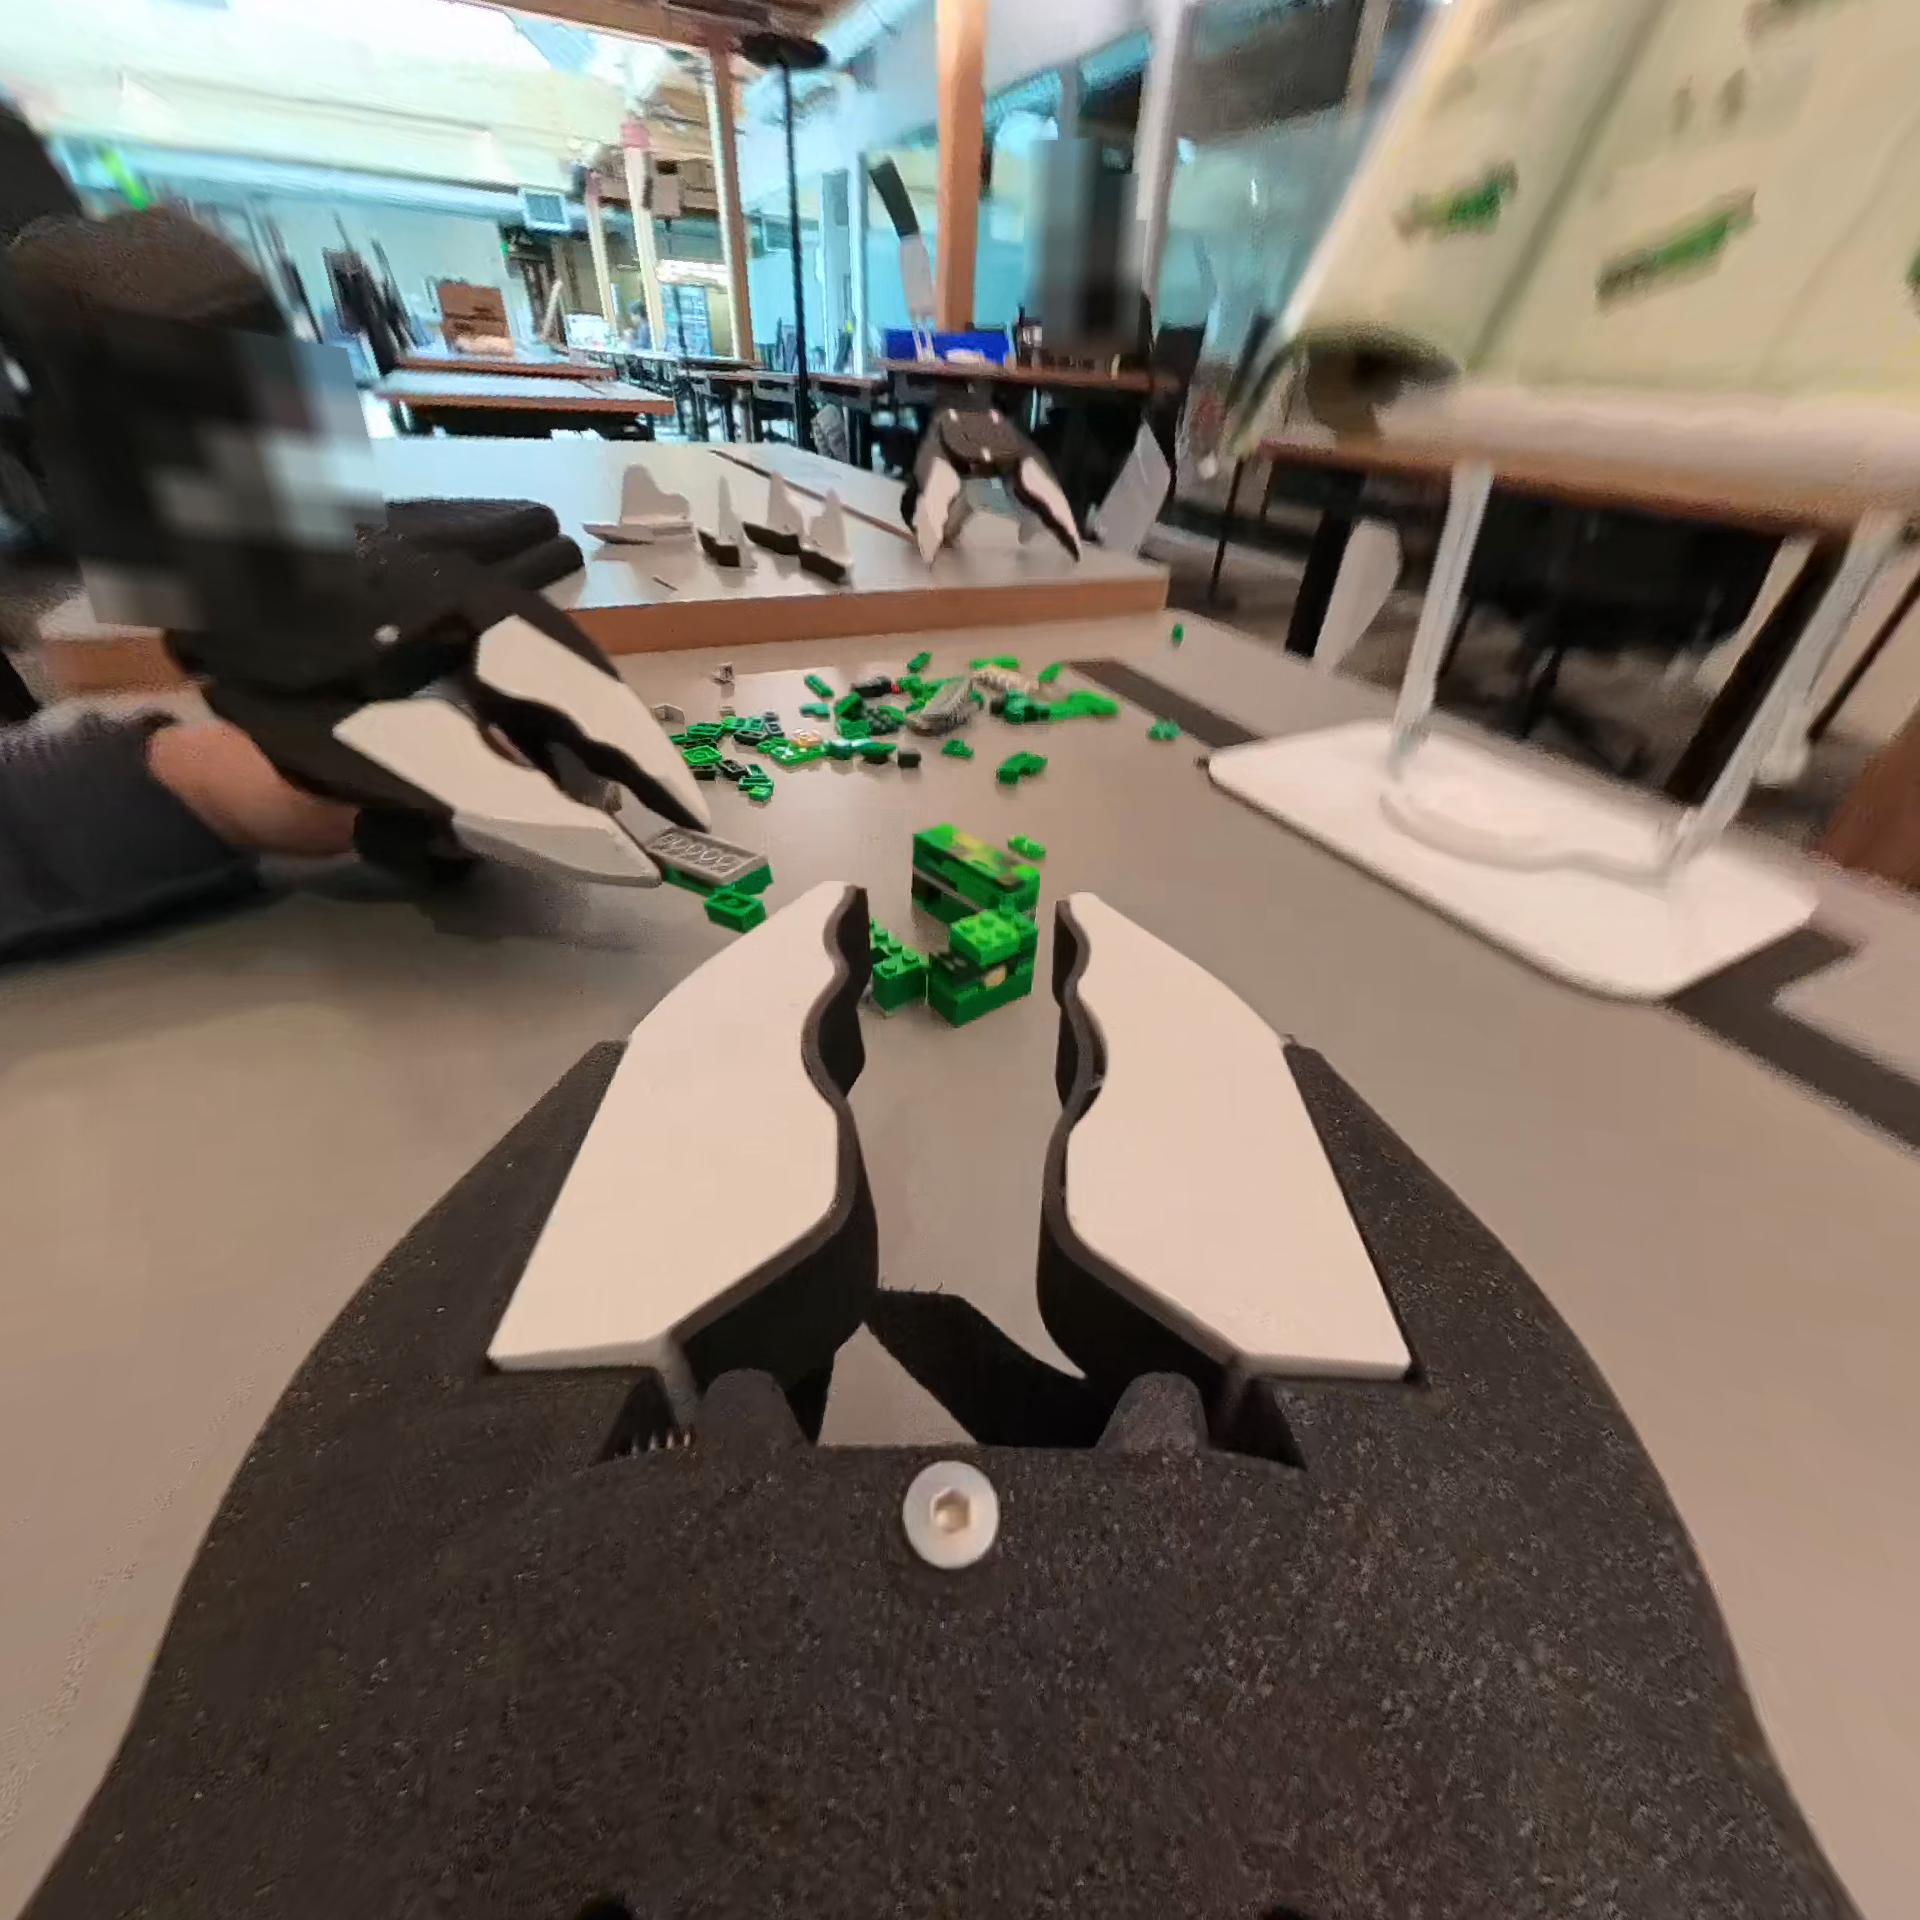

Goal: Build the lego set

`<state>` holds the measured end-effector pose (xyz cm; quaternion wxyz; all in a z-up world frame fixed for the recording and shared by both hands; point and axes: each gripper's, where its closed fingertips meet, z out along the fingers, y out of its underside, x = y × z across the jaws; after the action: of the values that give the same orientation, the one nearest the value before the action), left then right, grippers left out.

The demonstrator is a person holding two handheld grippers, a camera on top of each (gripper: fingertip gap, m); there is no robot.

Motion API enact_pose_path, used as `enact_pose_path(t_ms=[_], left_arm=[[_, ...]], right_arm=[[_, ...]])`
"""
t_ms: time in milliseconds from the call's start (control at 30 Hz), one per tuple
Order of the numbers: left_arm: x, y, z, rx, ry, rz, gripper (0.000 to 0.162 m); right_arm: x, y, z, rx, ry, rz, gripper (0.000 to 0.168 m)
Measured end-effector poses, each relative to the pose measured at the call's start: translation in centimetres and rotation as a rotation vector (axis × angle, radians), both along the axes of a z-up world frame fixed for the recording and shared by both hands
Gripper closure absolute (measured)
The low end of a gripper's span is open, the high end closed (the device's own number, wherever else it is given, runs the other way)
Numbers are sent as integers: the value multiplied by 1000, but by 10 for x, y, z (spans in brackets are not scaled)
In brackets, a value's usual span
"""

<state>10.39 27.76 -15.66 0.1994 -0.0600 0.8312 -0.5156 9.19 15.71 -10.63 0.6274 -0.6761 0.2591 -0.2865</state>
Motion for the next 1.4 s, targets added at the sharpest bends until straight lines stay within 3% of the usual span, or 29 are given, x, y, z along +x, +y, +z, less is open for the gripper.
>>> enact_pose_path(t_ms=[233,600,867,1033,1133,1233,1400], left_arm=[[-8,-5,-1,-8,59,-49,144],[-37,-14,7,-98,242,-237,144],[-51,-15,3,-70,316,-312,144],[-53,-16,2,-63,334,-319,144],[-47,-17,4,-79,303,-280,140],[-38,-18,10,-101,167,-228,110],[-38,-25,19,-62,-139,-195,109]], right_arm=[[-29,55,-16,-418,-294,94,141],[-37,73,-32,-622,-409,132,148],[-37,84,-41,-868,-602,78,135],[-37,90,-42,-956,-708,41,153],[-33,87,-44,-974,-708,17,154],[-29,82,-39,-910,-662,-4,155],[-27,77,-35,-807,-588,8,155]])
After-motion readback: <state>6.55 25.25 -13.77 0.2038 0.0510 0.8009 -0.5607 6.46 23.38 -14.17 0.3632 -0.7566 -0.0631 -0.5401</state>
